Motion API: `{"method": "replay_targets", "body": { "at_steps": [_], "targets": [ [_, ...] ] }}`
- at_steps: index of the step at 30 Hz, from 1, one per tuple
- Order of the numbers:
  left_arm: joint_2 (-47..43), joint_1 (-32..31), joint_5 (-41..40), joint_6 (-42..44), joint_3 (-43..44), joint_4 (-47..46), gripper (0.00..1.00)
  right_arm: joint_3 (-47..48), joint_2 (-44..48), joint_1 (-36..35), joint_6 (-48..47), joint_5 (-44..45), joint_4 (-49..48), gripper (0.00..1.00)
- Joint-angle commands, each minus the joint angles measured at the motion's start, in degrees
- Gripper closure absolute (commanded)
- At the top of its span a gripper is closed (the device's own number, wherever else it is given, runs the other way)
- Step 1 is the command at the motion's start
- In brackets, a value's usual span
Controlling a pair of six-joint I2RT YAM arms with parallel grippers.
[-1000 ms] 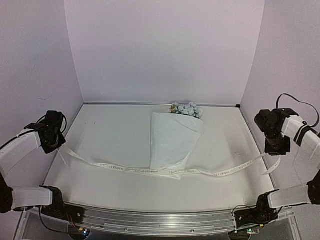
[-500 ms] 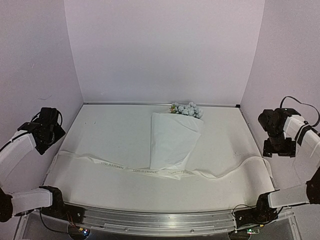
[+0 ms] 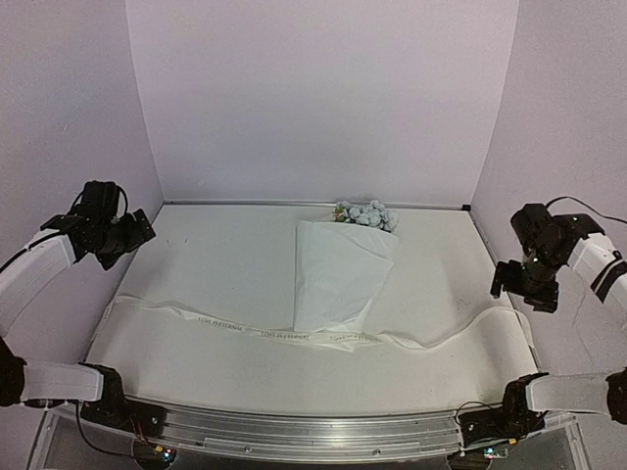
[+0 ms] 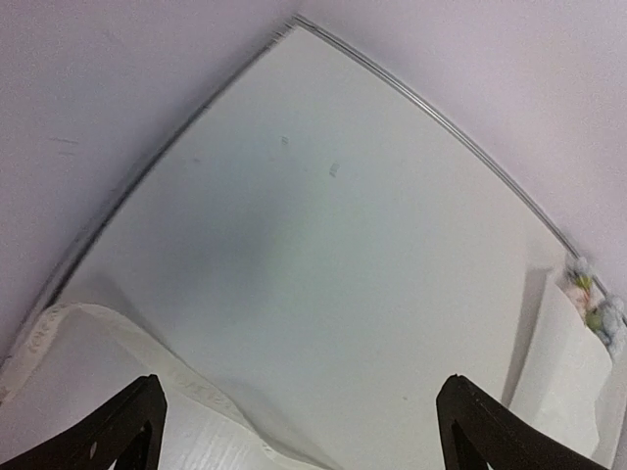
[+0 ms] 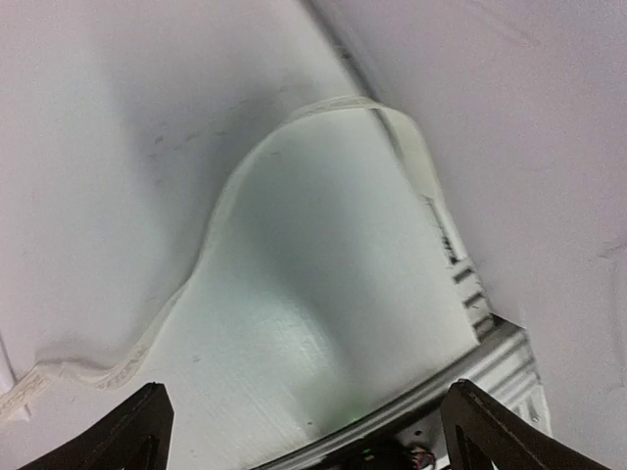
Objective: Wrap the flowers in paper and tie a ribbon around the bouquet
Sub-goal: Move the folded bouquet to the center of the board.
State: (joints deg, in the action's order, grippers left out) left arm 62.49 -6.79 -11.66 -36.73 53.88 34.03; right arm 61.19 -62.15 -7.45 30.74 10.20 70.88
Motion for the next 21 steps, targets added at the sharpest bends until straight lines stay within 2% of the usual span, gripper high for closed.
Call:
{"method": "replay_targets", "body": {
  "at_steps": [1, 4, 8, 15, 21],
  "targets": [
    [5.74, -9.37, 13.00, 2.39, 3.57, -8.75, 0.01, -3.32, -3.69, -10.02, 3.66, -11.76, -14.55, 0.02],
    [10.38, -16.11, 16.80, 1.40, 3.14, -13.23, 0.04, -4.50, -10.38, -16.33, 7.37, -15.12, -25.53, 0.02],
    [16.15, -19.14, 25.54, 0.40, 1.22, -20.82, 0.11, -3.14, -19.44, -22.80, 10.51, -15.81, -35.96, 0.02],
    [27.06, -22.95, 37.67, 0.29, 1.97, -33.17, 0.18, 3.36, -37.38, -26.10, 16.02, -20.88, -51.81, 0.02],
    [36.64, -24.48, 41.93, 0.88, 6.64, -35.78, 0.27, 4.76, -43.92, -26.22, 19.11, -20.51, -58.68, 0.02]
  ]
}}
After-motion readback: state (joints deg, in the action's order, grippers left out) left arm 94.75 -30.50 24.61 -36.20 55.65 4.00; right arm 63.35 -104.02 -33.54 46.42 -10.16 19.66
